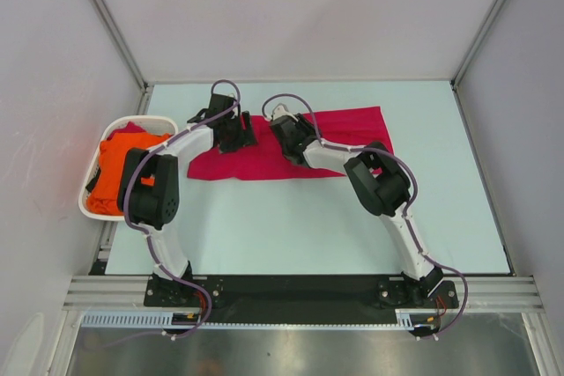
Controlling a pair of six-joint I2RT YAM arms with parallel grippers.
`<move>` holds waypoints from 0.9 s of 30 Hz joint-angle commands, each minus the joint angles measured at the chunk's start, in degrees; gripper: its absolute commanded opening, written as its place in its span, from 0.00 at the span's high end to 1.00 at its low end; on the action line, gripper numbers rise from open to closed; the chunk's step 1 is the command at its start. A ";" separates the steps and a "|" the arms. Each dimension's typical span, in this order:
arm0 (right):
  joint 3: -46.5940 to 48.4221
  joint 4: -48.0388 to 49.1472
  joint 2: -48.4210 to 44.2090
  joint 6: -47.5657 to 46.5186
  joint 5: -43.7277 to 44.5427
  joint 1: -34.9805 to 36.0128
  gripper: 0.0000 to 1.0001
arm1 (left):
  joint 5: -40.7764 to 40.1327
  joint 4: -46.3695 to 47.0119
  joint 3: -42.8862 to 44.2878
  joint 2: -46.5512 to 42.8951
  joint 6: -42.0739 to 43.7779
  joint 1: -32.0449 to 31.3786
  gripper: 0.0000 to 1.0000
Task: Fold and stack the t-shirts
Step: Fold the other side of the tshirt into a rectangle
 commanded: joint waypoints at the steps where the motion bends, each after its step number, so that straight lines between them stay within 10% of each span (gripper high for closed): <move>1: 1.63 -0.88 -0.42 2.32 -3.27 -0.49 0.52 | -0.89 0.14 0.85 -0.46 1.36 0.04 0.25; 27: 14.99 -3.08 12.07 2.06 -1.87 -3.39 0.58 | -1.41 -0.56 1.37 -0.19 1.36 0.13 0.25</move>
